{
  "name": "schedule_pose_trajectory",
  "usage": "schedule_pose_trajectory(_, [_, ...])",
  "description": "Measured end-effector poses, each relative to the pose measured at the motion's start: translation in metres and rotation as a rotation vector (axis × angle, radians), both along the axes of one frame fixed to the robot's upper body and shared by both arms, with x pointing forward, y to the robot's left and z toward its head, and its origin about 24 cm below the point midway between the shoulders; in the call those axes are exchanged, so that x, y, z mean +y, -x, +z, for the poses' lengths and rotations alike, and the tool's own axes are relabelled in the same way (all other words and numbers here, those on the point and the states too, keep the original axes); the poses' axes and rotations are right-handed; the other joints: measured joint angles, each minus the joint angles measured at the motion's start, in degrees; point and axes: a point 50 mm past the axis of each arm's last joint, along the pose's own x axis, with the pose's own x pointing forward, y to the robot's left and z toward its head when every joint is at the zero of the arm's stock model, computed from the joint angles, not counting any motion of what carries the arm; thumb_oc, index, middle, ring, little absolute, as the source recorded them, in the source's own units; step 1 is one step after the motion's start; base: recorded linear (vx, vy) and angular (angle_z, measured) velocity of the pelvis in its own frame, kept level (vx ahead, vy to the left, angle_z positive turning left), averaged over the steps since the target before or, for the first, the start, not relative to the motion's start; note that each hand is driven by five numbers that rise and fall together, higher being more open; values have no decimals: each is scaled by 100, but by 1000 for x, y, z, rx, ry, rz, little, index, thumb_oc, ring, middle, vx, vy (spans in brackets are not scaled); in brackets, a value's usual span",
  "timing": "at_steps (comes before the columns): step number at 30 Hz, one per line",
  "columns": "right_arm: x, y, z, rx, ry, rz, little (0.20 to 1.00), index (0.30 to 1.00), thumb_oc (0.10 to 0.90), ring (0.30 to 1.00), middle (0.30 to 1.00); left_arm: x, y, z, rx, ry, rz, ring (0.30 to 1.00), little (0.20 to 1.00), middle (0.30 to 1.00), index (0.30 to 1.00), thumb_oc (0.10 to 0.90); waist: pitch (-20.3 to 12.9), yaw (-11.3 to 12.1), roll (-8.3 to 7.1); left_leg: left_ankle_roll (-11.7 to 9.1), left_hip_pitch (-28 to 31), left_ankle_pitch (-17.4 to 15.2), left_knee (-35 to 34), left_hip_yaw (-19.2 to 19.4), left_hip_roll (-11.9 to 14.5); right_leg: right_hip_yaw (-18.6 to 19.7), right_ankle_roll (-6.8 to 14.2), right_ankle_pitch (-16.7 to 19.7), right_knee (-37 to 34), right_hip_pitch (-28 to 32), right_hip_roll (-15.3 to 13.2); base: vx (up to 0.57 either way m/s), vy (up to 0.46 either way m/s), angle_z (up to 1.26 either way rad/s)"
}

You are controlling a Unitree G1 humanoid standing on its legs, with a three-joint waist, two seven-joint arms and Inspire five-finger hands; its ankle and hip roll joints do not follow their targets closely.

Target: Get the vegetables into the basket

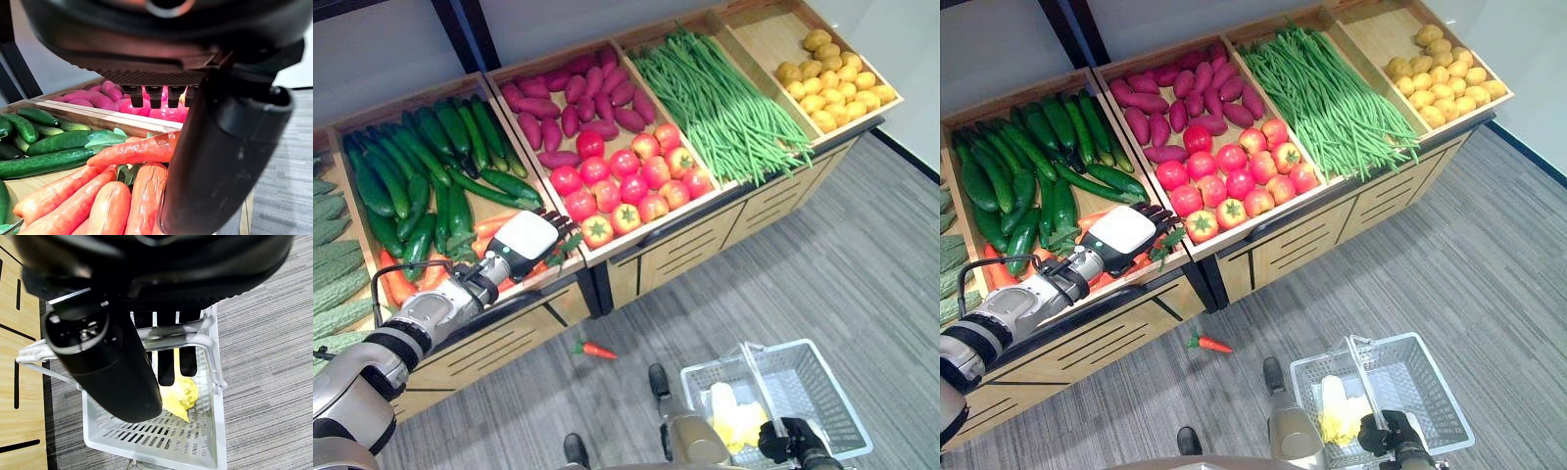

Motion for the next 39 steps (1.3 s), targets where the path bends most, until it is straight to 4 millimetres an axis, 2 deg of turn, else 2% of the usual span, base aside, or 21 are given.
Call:
schedule_pose_trajectory(7, [0, -15, 4, -49, 8, 14, 300, 300, 400, 300, 300, 13, -2, 3, -21, -38, 43, 1000, 1000, 1000, 1000, 900, 184, 33, 15, -7, -11, -7, -1, 12, 4, 11, 0, -1, 0, -18, 8, 0, 0, 0])
schedule_pose_trajectory(17, [1, -20, 5, -61, 9, 17, 300, 300, 400, 300, 300, 13, -6, 7, 11, -86, 29, 1000, 1000, 1000, 1000, 900, 241, 105, 16, -11, -27, -22, -2, 7, -3, 0, 3, -2, 0, -29, -2, 0, 0, 0])
schedule_pose_trajectory(18, [0, -24, 6, -68, 11, 18, 300, 300, 400, 300, 300, 11, -9, 11, 10, -94, 24, 772, 772, 772, 772, 737, 294, 119, 29, -11, -23, -21, -2, 2, -10, -2, 3, -2, 0, -21, -11, 0, 0, 0])
schedule_pose_trajectory(19, [0, -25, 7, -72, 13, 18, 300, 300, 400, 300, 300, 10, -10, 14, 12, -98, 19, 380, 380, 380, 380, 457, 316, 129, 36, -11, -25, -21, -2, 1, -14, -2, 3, -2, 0, -21, -17, -1, 11, 3])
schedule_pose_trajectory(20, [0, -26, 8, -77, 15, 18, 300, 300, 400, 300, 300, 8, -11, 17, 15, -102, 16, 300, 300, 300, 300, 400, 331, 145, 50, -11, -27, -21, -2, 0, -15, -4, 3, -2, 0, -22, -19, 0, 0, 0])
schedule_pose_trajectory(23, [0, -29, 8, -86, 14, 22, 300, 300, 400, 300, 300, -2, -16, 29, 0, -90, -7, 300, 300, 300, 300, 400, 354, 150, 78, -12, -28, -20, -2, -2, -13, -3, 3, -2, 0, -23, -16, 0, 0, 0])
schedule_pose_trajectory(27, [1, -31, 9, -91, 12, 26, 300, 300, 400, 300, 300, -4, -21, 37, -2, -89, -4, 300, 300, 300, 300, 400, 364, 88, 97, -12, -3, -21, -2, 17, -8, 9, 4, 0, 1, -12, -1, 6, 1, -4])
schedule_pose_trajectory(31, [0, -31, 9, -90, 13, 27, 300, 300, 400, 300, 300, 6, -17, 17, 63, -107, 52, 300, 300, 300, 300, 400, 382, 32, 129, -13, 15, -23, -1, 40, 10, 2, -12, 12, 2, -6, 24, 5, -2, -2])
schedule_pose_trajectory(36, [-1, -31, 10, -89, 15, 28, 300, 300, 400, 300, 300, 17, -14, 4, 82, -103, 109, 300, 300, 300, 300, 400, 382, 76, 129, -23, 134, -32, -2, 31, 20, -12, -17, 8, 2, 120, 30, -3, -1, 1])
schedule_pose_trajectory(39, [-3, -28, 10, -81, 20, 23, 300, 300, 400, 300, 300, 15, -14, 8, 67, -105, 103, 300, 300, 300, 300, 400, 382, 135, 129, -28, 118, -41, -3, -11, 12, -29, -5, -13, 1, 127, 3, -24, 5, 7])
